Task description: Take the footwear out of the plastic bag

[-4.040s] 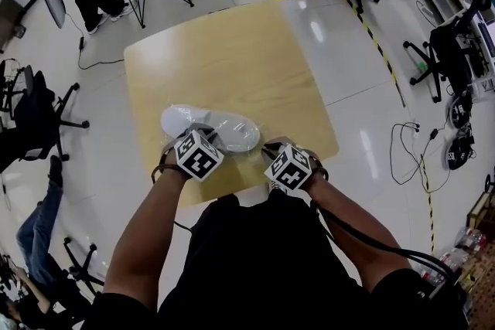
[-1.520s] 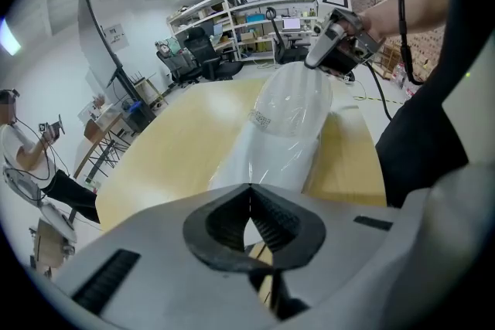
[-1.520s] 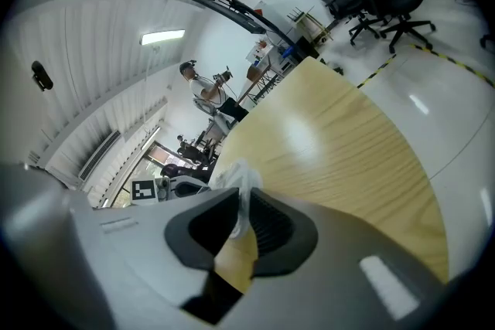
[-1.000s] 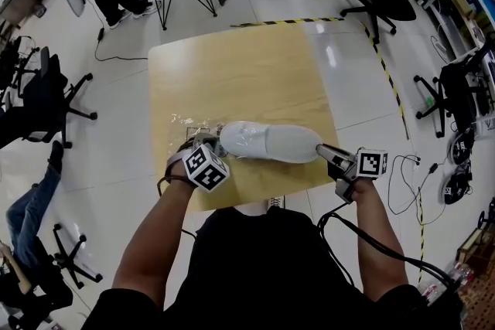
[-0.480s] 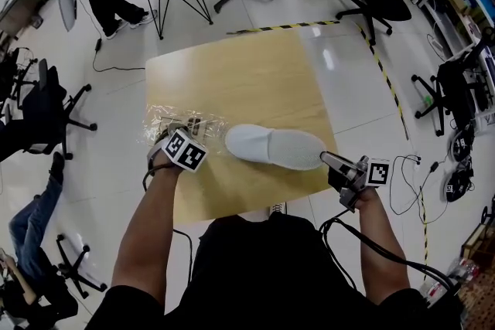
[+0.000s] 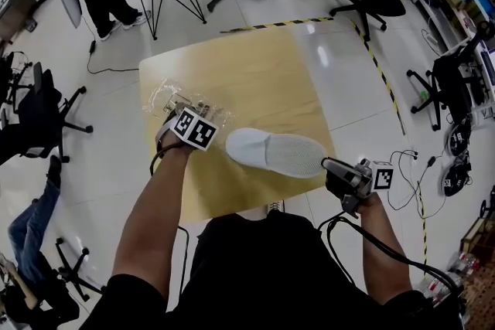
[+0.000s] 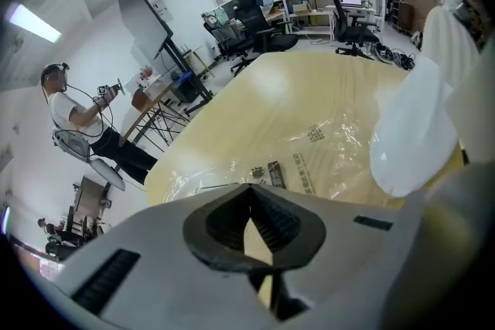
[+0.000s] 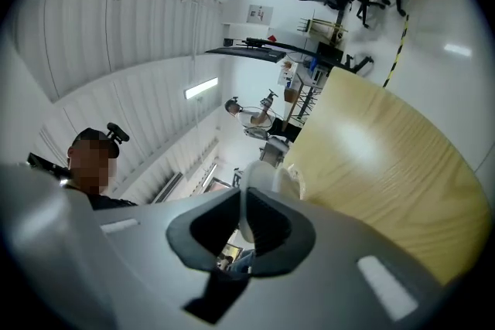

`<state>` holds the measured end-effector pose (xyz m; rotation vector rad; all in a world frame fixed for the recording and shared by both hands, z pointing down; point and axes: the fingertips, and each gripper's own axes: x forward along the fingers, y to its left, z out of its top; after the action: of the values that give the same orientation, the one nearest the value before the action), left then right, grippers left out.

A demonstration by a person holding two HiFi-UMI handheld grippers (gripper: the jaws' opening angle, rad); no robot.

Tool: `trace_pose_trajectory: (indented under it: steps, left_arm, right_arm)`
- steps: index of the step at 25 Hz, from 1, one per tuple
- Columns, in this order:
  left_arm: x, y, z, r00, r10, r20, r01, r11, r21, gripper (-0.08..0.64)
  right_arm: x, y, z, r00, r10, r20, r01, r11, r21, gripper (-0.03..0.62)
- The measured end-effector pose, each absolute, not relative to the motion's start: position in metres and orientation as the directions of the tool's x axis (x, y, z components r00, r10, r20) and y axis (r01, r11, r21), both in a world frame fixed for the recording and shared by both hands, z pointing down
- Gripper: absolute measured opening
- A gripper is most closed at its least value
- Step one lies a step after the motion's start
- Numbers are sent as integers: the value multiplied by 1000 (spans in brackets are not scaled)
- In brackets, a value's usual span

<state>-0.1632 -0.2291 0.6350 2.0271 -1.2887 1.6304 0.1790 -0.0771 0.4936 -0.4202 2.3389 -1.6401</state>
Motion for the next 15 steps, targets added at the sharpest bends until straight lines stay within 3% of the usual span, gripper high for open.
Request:
trace_pose_trajectory:
  steps: [9, 15]
  left_arm:
    - [-176, -263, 619, -67, -523, 849, -759, -525, -384, 6]
    - [-169, -263, 614, -17, -524, 851, -794, -510, -330, 6]
  right_arm:
    - [199, -63, 441, -899, -396, -186, 9, 407, -913, 31]
    - [215, -58, 429, -890, -412, -196, -3, 436, -900, 31]
